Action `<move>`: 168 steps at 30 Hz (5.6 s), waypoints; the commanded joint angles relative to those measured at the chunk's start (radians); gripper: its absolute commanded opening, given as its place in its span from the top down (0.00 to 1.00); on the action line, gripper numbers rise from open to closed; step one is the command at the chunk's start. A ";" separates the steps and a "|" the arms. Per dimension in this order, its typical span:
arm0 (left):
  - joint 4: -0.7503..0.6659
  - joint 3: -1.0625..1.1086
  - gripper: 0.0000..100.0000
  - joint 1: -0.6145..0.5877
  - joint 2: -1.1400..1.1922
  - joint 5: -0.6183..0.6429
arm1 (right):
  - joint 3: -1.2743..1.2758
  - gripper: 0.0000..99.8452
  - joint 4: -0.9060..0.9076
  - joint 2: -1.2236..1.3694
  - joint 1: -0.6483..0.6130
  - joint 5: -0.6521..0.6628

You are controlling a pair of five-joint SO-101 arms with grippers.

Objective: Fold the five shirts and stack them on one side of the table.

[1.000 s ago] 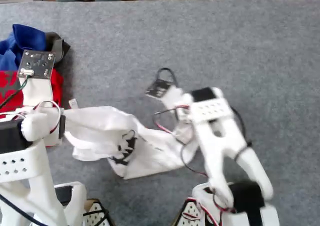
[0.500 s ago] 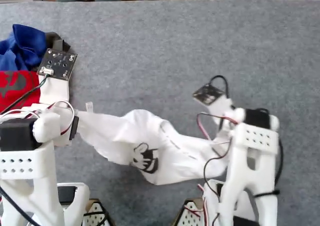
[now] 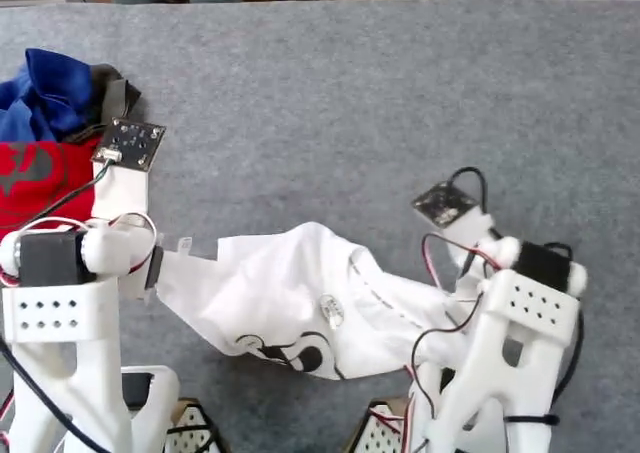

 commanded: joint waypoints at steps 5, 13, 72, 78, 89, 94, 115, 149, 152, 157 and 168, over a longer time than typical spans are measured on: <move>-0.012 0.041 0.97 -0.188 0.003 -0.130 | -0.048 0.79 0.048 -0.018 -0.192 0.006; -0.012 0.124 0.97 -0.229 0.003 -0.161 | -0.292 0.80 0.040 -0.008 -0.212 0.005; -0.091 0.171 0.97 -0.223 0.005 -0.163 | -0.671 0.79 -0.035 0.664 -0.388 -0.083; -0.091 0.171 0.97 -0.223 0.005 -0.163 | -0.880 0.79 -0.026 0.852 -0.583 -0.215; -0.089 0.173 0.97 -0.225 0.005 -0.160 | -1.211 0.79 -0.052 1.333 -0.804 -0.298; -0.089 0.173 0.97 -0.225 0.005 -0.160 | -1.302 0.79 -0.052 1.440 -0.839 -0.325; -0.097 0.171 0.97 -0.223 0.005 -0.161 | -1.458 0.79 0.198 1.466 -0.842 -0.325; -0.097 0.173 0.97 -0.223 0.005 -0.163 | -1.280 0.90 0.031 1.544 -0.810 -0.362; -0.095 0.173 0.97 -0.223 0.005 -0.163 | -1.280 0.98 0.031 1.546 -0.809 -0.362; -0.094 0.168 0.97 -0.223 0.005 -0.163 | -1.290 0.99 0.032 1.538 -0.804 -0.376; -0.095 -0.004 0.97 -0.223 0.003 -0.155 | -1.469 0.99 0.118 1.291 -0.733 -0.420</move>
